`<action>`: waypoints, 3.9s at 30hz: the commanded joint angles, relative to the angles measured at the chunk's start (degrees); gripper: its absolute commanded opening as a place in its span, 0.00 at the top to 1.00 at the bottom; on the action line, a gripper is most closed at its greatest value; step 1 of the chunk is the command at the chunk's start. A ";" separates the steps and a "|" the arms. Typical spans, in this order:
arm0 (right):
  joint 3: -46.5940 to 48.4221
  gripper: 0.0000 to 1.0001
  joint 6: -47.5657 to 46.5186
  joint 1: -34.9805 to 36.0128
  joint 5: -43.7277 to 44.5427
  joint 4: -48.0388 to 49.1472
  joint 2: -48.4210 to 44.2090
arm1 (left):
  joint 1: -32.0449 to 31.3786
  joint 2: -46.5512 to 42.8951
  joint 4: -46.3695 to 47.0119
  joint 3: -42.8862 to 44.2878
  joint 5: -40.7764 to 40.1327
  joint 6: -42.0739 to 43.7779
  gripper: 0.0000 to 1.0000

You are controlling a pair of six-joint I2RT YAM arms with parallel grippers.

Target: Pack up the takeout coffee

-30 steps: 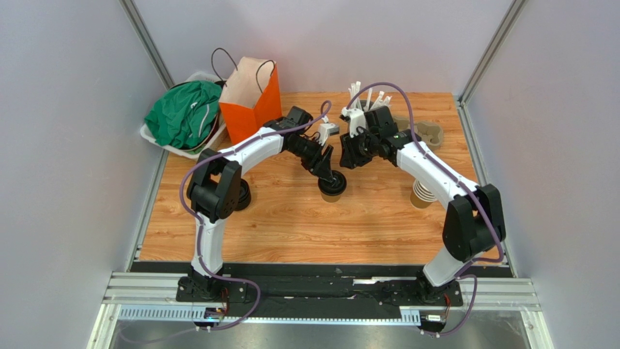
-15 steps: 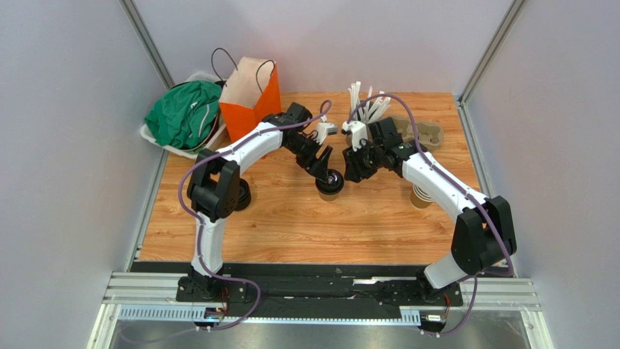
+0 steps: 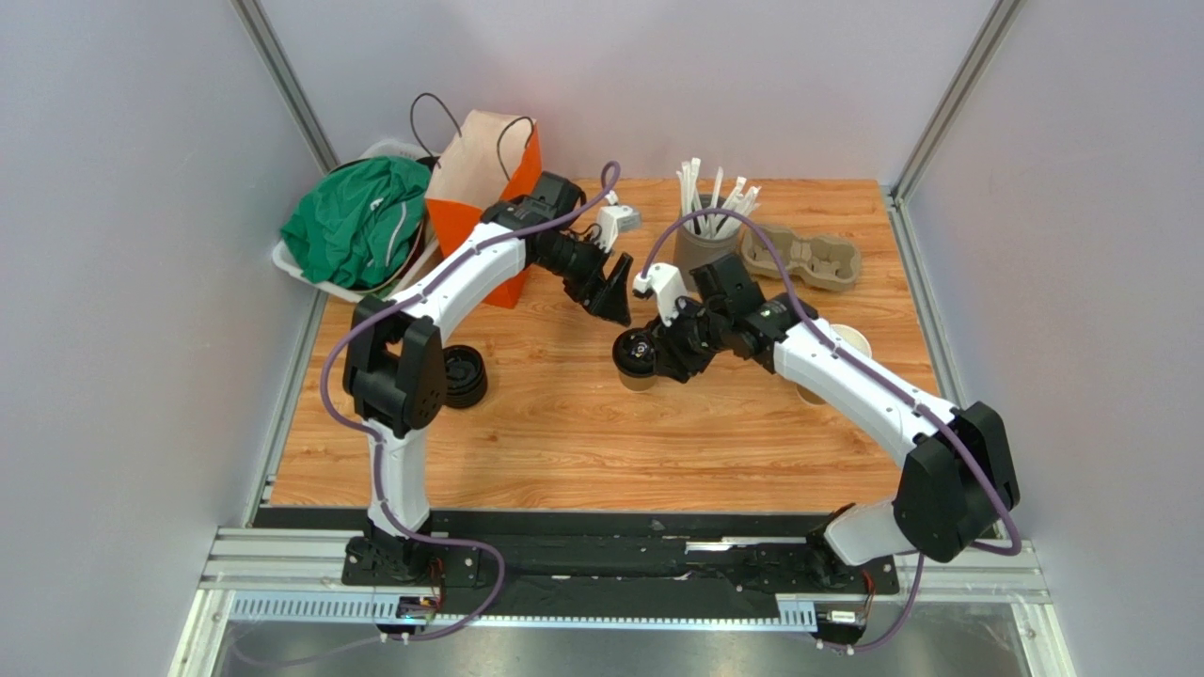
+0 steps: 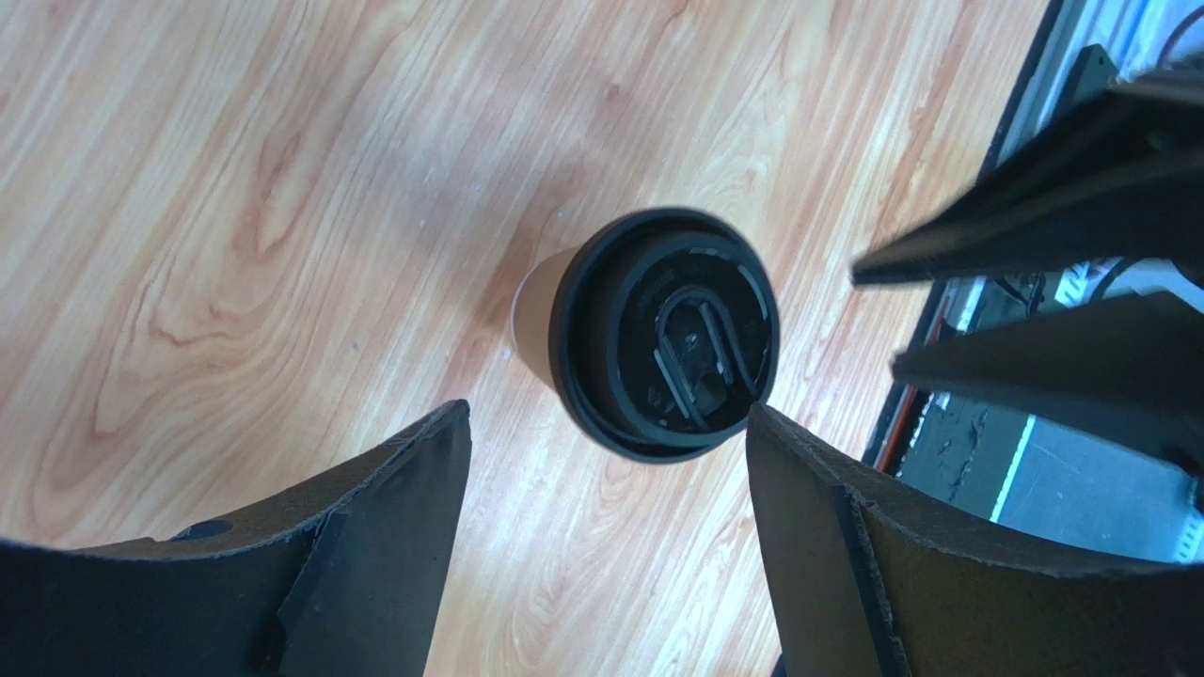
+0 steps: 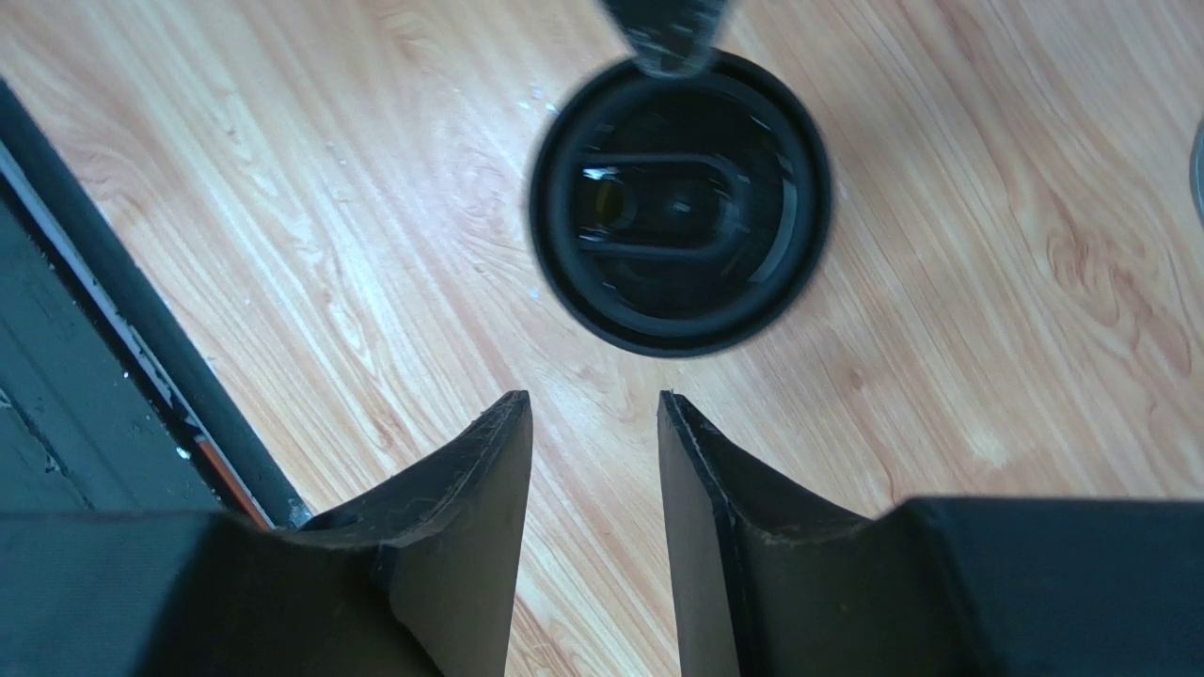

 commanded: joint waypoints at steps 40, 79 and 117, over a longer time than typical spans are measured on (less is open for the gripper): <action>7.96 1.00 -12.95 8.45 4.83 1.78 8.05 | 2.17 2.58 7.67 -4.85 -2.97 -4.55 0.22; 2.07 1.00 -34.33 3.70 -9.23 -9.74 6.91 | -2.48 1.78 7.76 -7.23 2.92 -6.14 0.22; 1.63 1.00 -32.57 3.70 -8.35 -7.98 2.87 | -3.10 -6.47 1.44 6.04 -3.41 -3.93 0.19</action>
